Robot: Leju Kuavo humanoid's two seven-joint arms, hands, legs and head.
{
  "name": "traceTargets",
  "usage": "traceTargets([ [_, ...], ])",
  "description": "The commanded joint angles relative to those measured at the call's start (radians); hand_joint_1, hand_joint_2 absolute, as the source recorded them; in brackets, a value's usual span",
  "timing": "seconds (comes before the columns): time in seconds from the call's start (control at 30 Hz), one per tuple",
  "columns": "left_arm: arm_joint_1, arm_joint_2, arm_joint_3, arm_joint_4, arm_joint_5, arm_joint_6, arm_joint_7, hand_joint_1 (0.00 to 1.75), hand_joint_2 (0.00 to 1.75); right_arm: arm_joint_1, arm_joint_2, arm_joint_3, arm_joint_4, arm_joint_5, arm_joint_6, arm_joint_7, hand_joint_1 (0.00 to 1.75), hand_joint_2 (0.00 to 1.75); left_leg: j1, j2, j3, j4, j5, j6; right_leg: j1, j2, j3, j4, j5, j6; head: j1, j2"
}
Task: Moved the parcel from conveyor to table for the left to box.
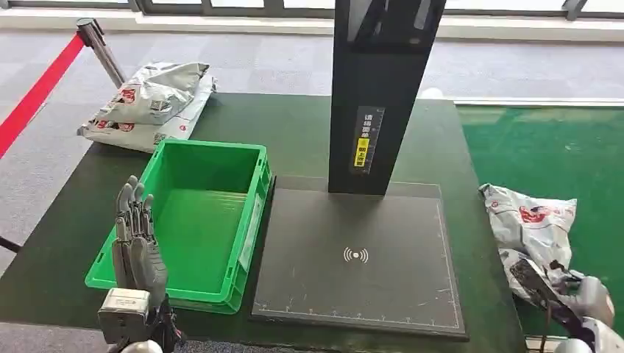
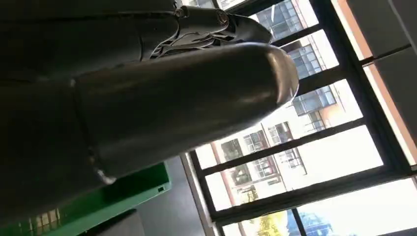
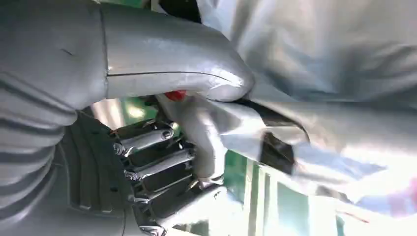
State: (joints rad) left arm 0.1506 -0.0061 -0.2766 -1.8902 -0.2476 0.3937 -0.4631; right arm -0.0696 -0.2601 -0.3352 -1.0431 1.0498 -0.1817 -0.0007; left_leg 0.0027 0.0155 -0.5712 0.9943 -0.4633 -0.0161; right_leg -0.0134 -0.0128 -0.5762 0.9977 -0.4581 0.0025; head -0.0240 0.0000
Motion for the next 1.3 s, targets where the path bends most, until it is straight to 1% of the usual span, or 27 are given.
traceTargets([
  [0.03, -0.064, -0.003, -0.007, 0.077, -0.009, -0.034, 0.020, 0.00, 0.00, 0.136, 0.192, 0.212, -0.461, -0.168, -0.083, -0.078, 1.75, 1.75, 0.001, 0.000, 0.008, -0.002, 0.001, -0.002, 0.002, 0.002, 0.000, -0.002, 0.001, -0.002, -0.001, 0.000],
  [0.07, -0.071, -0.004, -0.011, 0.090, -0.008, -0.038, 0.020, 0.00, 0.00, 0.166, 0.206, 0.205, -0.506, -0.212, -0.099, -0.111, 1.75, 1.75, 0.002, -0.004, 0.008, -0.002, 0.002, -0.003, 0.003, -0.001, 0.001, -0.002, 0.001, -0.003, 0.000, 0.000],
  [0.13, -0.088, -0.003, -0.020, 0.112, -0.004, -0.043, 0.017, 0.00, 0.00, 0.203, 0.233, 0.194, -0.565, -0.277, -0.099, -0.158, 1.75, 1.75, 0.001, -0.005, 0.008, -0.002, 0.002, -0.003, 0.004, -0.002, 0.002, -0.001, 0.000, -0.003, -0.001, 0.000],
  [0.4, -0.094, -0.003, -0.021, 0.116, -0.002, -0.044, 0.016, 0.00, 0.00, 0.205, 0.233, 0.194, -0.575, -0.278, -0.095, -0.169, 1.75, 1.75, 0.001, -0.004, 0.007, -0.001, 0.002, -0.002, 0.003, -0.001, 0.001, -0.001, 0.000, -0.003, 0.000, 0.000],
  [0.43, -0.098, -0.003, -0.022, 0.118, 0.002, -0.046, 0.016, 0.00, 0.00, 0.212, 0.237, 0.194, -0.596, -0.295, -0.105, -0.201, 1.75, 1.75, 0.001, -0.004, 0.007, -0.001, 0.002, -0.002, 0.002, -0.001, 0.001, 0.000, 0.000, -0.003, 0.000, 0.000],
  [0.5, -0.111, -0.004, -0.022, 0.132, 0.009, -0.049, 0.017, 0.00, 0.00, 0.246, 0.252, 0.194, -0.696, -0.404, -0.112, -0.287, 1.75, 1.75, 0.001, -0.004, 0.006, -0.001, 0.002, -0.002, 0.002, -0.002, 0.000, 0.000, 0.000, -0.003, 0.000, 0.000],
  [0.53, -0.117, -0.005, -0.021, 0.140, 0.011, -0.050, 0.016, 0.00, 0.00, 0.261, 0.253, 0.198, -0.746, -0.422, -0.117, -0.307, 1.75, 1.75, 0.001, -0.005, 0.006, -0.001, 0.002, -0.002, 0.002, -0.002, 0.001, -0.001, 0.000, -0.003, 0.000, 0.000],
  [0.6, -0.119, -0.006, -0.021, 0.142, 0.011, -0.050, 0.016, 0.00, 0.00, 0.264, 0.253, 0.200, -0.758, -0.423, -0.113, -0.302, 1.75, 1.75, 0.000, -0.005, 0.006, 0.000, 0.002, -0.002, 0.000, -0.003, 0.000, 0.001, -0.001, -0.003, 0.000, 0.000],
  [0.77, -0.119, -0.006, -0.021, 0.142, 0.011, -0.050, 0.016, 0.00, 0.00, 0.264, 0.253, 0.200, -0.758, -0.423, -0.113, -0.302, 1.75, 1.75, 0.001, -0.004, 0.007, -0.001, 0.002, -0.002, 0.001, -0.001, 0.001, -0.001, 0.000, -0.002, -0.001, 0.000],
  [0.8, -0.129, -0.001, -0.026, 0.149, 0.016, -0.051, 0.012, 0.00, 0.00, 0.264, 0.243, 0.231, -0.802, -0.606, -0.091, -0.482, 1.75, 1.75, 0.000, -0.004, 0.007, -0.001, 0.002, -0.002, 0.000, -0.002, 0.001, -0.001, 0.000, -0.002, 0.000, 0.000],
  [0.87, -0.166, -0.004, -0.030, 0.182, 0.032, -0.053, 0.009, 0.00, 0.00, 0.267, 0.232, 0.290, -0.916, -0.673, -0.036, -0.507, 1.75, 1.75, 0.000, -0.004, 0.006, 0.000, 0.002, -0.002, 0.000, -0.002, -0.001, 0.000, 0.000, -0.002, 0.000, 0.000],
  [0.9, -0.174, -0.007, -0.031, 0.188, 0.036, -0.054, 0.008, 0.00, 0.00, 0.265, 0.230, 0.310, -0.939, -0.682, -0.026, -0.512, 1.75, 1.75, 0.000, -0.004, 0.005, 0.000, 0.002, -0.002, 0.001, -0.002, -0.001, 0.001, 0.000, -0.002, 0.000, 0.000],
  [0.93, -0.185, -0.012, -0.033, 0.195, 0.041, -0.059, 0.007, 0.00, 0.00, 0.252, 0.223, 0.350, -0.969, -0.724, 0.011, -0.525, 1.75, 1.75, -0.001, -0.004, 0.005, 0.000, 0.002, -0.002, -0.001, -0.002, -0.002, 0.001, 0.000, -0.002, 0.000, 0.000],
  [0.97, -0.194, -0.019, -0.035, 0.196, 0.043, -0.063, 0.007, 0.00, 0.00, 0.236, 0.224, 0.382, -0.979, -0.747, 0.033, -0.531, 1.75, 1.75, 0.000, -0.004, 0.004, 0.001, 0.002, -0.002, 0.000, -0.001, -0.002, 0.001, 0.000, -0.003, 0.000, 0.000],
  [1.03, -0.201, -0.024, -0.036, 0.197, 0.044, -0.065, 0.008, 0.00, 0.00, 0.217, 0.234, 0.411, -0.967, -0.742, 0.031, -0.530, 1.75, 1.75, 0.001, -0.001, 0.006, 0.000, 0.002, -0.002, 0.002, 0.002, -0.001, 0.000, 0.001, -0.003, 0.000, 0.000],
  [1.1, -0.206, -0.023, -0.038, 0.200, 0.046, -0.066, 0.011, 0.00, 0.00, 0.197, 0.247, 0.434, -0.937, -0.779, 0.039, -0.539, 1.75, 1.75, 0.000, -0.002, 0.006, 0.000, 0.002, -0.002, 0.002, 0.000, 0.000, 0.000, 0.001, -0.003, 0.000, 0.000],
  [1.13, -0.207, -0.021, -0.038, 0.202, 0.046, -0.063, 0.011, 0.00, 0.00, 0.186, 0.246, 0.437, -0.909, -0.754, 0.032, -0.521, 1.75, 1.75, 0.001, -0.002, 0.007, -0.001, 0.002, -0.002, 0.002, 0.001, 0.000, -0.001, 0.001, -0.003, -0.001, 0.000],
  [1.17, -0.190, -0.022, -0.032, 0.188, 0.044, -0.058, 0.014, 0.00, 0.00, 0.168, 0.273, 0.401, -0.860, -0.601, -0.066, -0.407, 1.75, 1.75, 0.001, -0.002, 0.007, -0.001, 0.003, -0.002, 0.003, 0.001, 0.001, -0.002, 0.002, -0.003, 0.000, 0.000],
  [1.2, -0.175, -0.024, -0.028, 0.174, 0.040, -0.054, 0.015, 0.00, 0.00, 0.157, 0.278, 0.377, -0.829, -0.550, -0.116, -0.358, 1.75, 1.75, 0.001, -0.002, 0.007, -0.001, 0.002, -0.002, 0.002, 0.001, 0.001, -0.002, 0.001, -0.002, 0.000, 0.000],
  [1.3, -0.161, -0.023, -0.028, 0.159, 0.039, -0.050, 0.018, 0.00, 0.00, 0.146, 0.269, 0.362, -0.809, -0.554, -0.119, -0.361, 1.75, 1.75, 0.001, 0.000, 0.008, -0.001, 0.002, -0.002, 0.003, 0.002, 0.002, -0.002, 0.001, -0.002, 0.000, 0.000],
])
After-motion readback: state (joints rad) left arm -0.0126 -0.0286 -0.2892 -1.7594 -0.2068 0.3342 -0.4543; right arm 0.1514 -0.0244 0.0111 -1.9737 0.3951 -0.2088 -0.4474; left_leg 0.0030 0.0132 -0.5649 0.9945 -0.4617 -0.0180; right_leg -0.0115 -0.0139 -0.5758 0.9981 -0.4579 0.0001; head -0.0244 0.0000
